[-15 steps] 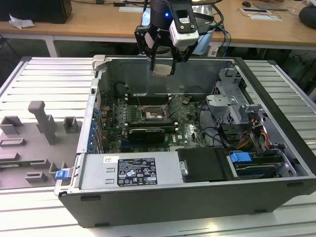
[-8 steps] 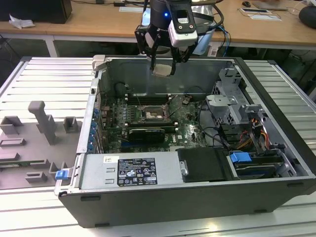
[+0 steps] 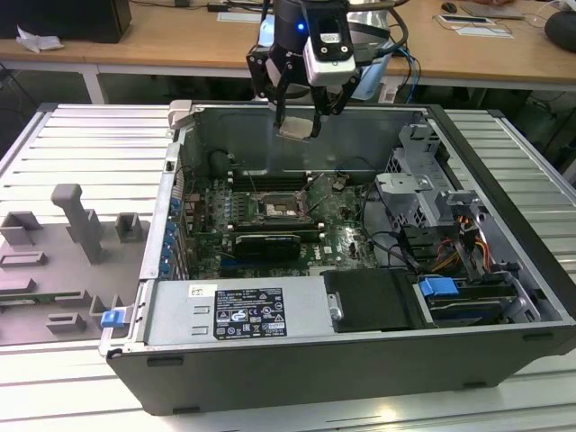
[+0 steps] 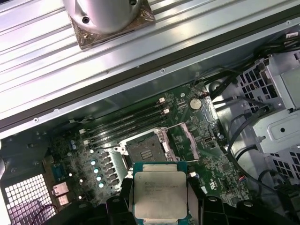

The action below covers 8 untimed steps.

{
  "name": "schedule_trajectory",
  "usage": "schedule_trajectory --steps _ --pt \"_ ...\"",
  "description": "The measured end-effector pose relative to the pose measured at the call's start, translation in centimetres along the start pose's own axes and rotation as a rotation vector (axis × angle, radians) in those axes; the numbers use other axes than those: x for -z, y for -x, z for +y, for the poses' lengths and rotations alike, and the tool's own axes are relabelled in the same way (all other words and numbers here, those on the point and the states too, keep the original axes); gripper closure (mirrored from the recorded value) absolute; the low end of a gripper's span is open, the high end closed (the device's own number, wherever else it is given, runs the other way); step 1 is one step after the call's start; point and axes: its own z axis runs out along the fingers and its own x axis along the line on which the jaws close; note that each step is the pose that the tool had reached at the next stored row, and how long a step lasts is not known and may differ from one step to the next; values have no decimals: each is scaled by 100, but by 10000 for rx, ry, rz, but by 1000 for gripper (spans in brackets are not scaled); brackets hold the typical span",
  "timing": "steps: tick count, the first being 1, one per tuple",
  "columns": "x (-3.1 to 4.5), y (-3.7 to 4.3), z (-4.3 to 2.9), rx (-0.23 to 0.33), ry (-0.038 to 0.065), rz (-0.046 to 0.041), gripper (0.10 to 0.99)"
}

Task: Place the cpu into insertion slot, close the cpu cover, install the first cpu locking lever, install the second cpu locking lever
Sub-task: 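Place the cpu into insertion slot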

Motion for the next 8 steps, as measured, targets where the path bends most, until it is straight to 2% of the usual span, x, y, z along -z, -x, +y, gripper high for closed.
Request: schedule_trajectory --steps 8 --pt "-2 0 0 -469 9 -43 545"
